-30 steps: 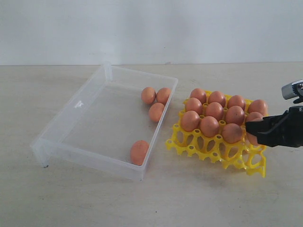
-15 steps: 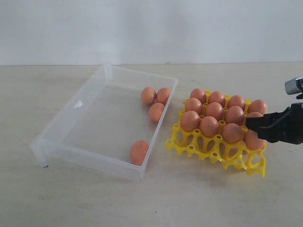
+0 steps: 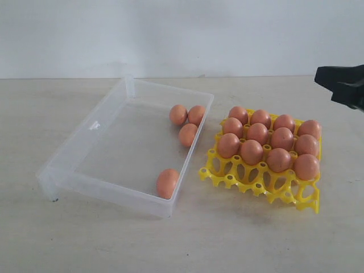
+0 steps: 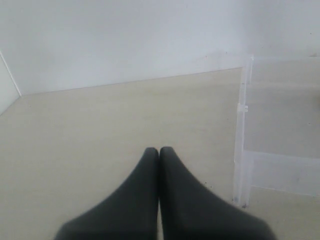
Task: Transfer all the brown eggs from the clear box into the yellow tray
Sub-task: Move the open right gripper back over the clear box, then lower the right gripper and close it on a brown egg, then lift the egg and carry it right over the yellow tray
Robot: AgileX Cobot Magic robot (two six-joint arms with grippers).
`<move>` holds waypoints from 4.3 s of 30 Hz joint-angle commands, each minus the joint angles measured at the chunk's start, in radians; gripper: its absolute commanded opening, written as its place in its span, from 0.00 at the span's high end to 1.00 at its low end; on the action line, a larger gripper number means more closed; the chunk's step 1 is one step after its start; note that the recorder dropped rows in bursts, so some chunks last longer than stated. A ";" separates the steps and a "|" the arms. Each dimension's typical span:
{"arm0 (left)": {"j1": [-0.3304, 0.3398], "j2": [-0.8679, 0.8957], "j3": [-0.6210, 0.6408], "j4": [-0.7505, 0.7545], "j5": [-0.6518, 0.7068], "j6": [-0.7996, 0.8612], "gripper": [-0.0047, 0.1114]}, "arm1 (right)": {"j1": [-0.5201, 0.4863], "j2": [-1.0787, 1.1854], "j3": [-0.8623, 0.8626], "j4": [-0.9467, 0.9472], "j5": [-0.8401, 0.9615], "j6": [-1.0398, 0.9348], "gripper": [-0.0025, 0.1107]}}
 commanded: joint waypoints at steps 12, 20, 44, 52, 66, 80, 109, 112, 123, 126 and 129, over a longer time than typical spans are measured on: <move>0.001 -0.002 0.003 -0.004 -0.011 -0.009 1.00 | 0.602 -0.163 -0.005 -0.081 0.799 -0.018 0.98; 0.001 -0.002 0.003 -0.004 -0.012 -0.009 1.00 | 0.853 -0.151 -0.070 -0.115 1.025 -0.121 0.98; 0.001 -0.002 0.003 -0.004 -0.008 -0.009 1.00 | 0.897 0.279 -0.703 0.059 1.053 -0.077 0.98; 0.001 -0.002 0.003 -0.004 -0.008 -0.009 1.00 | 0.943 0.607 -0.913 0.406 1.295 -0.637 0.98; 0.001 -0.002 0.003 -0.004 -0.008 -0.009 1.00 | 1.002 0.734 -1.263 1.060 1.821 -0.960 0.90; 0.001 -0.002 0.003 -0.004 -0.008 -0.009 1.00 | 1.002 0.964 -1.263 1.056 1.948 -0.725 0.47; 0.001 -0.002 0.003 -0.004 -0.008 -0.009 1.00 | 1.002 0.909 -1.261 0.891 1.549 -0.611 0.98; 0.001 -0.002 0.003 -0.004 -0.008 -0.009 1.00 | 1.002 0.842 -1.232 0.798 1.512 -0.582 0.98; 0.001 -0.002 0.003 -0.004 -0.008 -0.009 1.00 | 0.990 0.492 -0.591 0.718 0.709 -0.559 0.98; 0.001 -0.002 0.003 -0.004 -0.008 -0.009 1.00 | 0.924 0.378 -0.405 0.726 0.539 -0.554 0.98; -0.001 -0.002 0.003 -0.004 -0.008 -0.009 1.00 | 0.801 0.285 -0.249 0.721 0.457 -0.520 0.98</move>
